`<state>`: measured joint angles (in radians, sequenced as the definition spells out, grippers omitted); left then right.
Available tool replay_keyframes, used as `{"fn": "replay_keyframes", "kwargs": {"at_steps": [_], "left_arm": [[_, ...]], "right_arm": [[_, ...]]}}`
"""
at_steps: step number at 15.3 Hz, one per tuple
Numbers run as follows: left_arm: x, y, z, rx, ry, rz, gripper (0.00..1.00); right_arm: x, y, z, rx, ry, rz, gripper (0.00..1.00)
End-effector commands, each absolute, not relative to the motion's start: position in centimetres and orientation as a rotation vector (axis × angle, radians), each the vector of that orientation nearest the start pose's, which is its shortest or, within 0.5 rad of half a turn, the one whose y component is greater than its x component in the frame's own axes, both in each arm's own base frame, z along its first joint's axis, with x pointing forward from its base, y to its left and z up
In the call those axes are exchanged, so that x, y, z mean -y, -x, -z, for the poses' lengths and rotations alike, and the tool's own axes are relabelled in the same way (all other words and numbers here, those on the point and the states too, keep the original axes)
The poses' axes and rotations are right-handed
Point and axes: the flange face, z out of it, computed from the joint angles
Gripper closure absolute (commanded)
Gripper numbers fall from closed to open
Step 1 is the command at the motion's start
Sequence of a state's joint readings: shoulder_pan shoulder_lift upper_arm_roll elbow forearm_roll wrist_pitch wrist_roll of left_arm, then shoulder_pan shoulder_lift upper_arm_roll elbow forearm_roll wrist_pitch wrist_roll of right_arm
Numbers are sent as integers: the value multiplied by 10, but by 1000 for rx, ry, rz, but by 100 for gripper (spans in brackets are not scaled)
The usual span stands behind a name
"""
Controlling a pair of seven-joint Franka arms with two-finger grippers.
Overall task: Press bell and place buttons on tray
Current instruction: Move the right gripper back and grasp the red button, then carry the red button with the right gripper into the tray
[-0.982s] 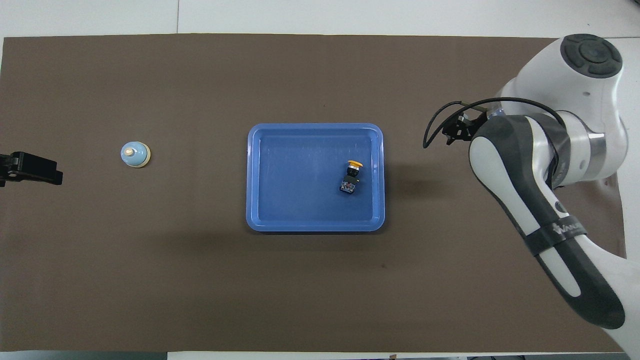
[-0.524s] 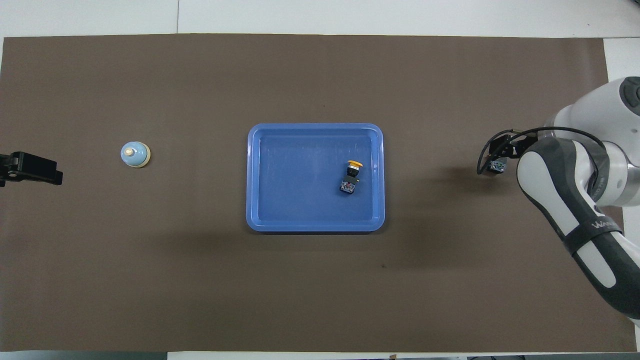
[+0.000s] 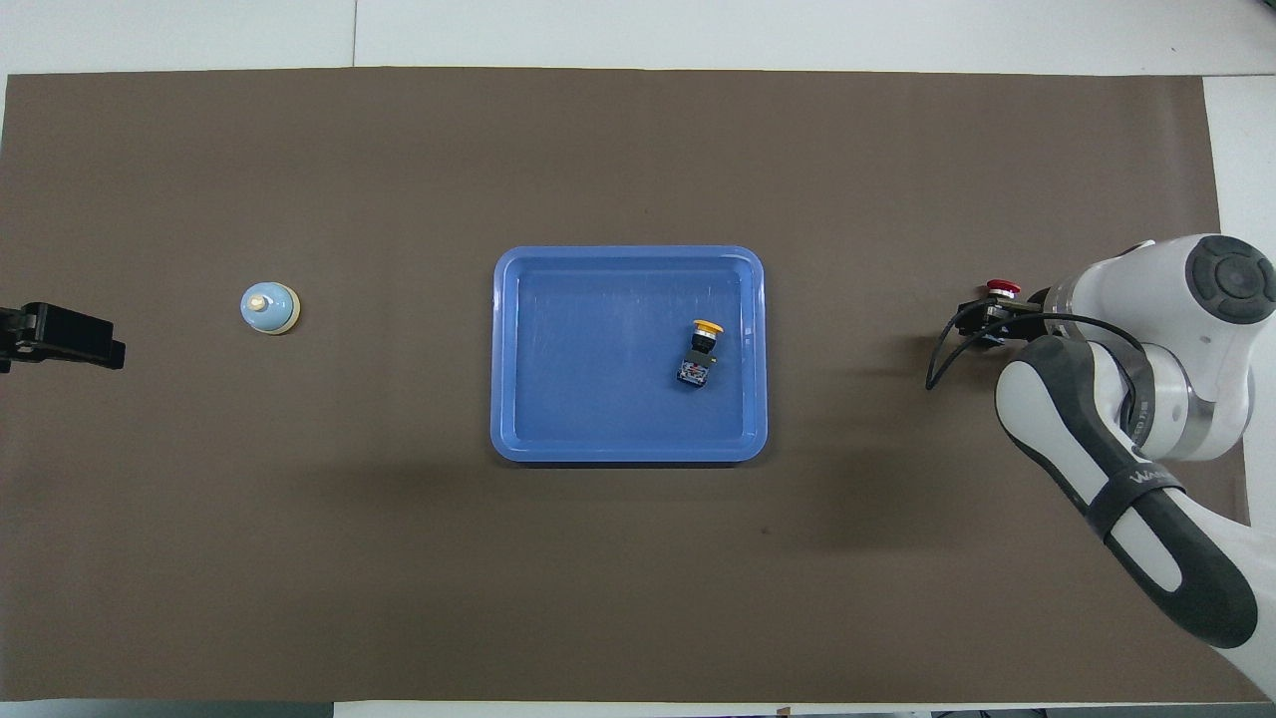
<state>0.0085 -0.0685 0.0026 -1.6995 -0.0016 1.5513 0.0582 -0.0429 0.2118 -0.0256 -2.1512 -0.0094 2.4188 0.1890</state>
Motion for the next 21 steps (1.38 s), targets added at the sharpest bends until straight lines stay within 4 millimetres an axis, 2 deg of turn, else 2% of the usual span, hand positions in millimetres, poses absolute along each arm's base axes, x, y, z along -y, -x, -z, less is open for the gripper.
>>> {"fn": "replay_keyframes", "kwargs": {"at_steps": [1, 7, 8, 9, 11, 12, 14, 18, 21], "left_arm": [[-7, -525, -605, -80, 3154, -127, 0], [-7, -525, -605, -80, 3154, -127, 0], [-7, -525, -605, -80, 3154, -127, 0], [-7, -525, -605, -80, 3154, -127, 0], [-7, -525, -605, -80, 3154, -127, 0], [-7, -525, -605, -80, 3154, -127, 0], [-7, -525, -605, -80, 3154, -127, 0], [-7, -525, -605, -80, 3154, -127, 0], [-7, -525, -605, -80, 3154, -125, 0]], "right_arm": [[37, -571, -293, -344, 3134, 139, 0], [39, -574, -275, -346, 3134, 139, 0], [40, -575, -275, -348, 3134, 139, 5], [40, -575, -276, -348, 3134, 139, 22], [44, -576, -277, -351, 3135, 132, 64], [43, -577, -279, -349, 3136, 127, 78], [44, -578, -281, -344, 3136, 127, 100], [44, -580, -289, -329, 3141, 89, 100], [33, -590, -314, -309, 3143, 33, 100]]}}
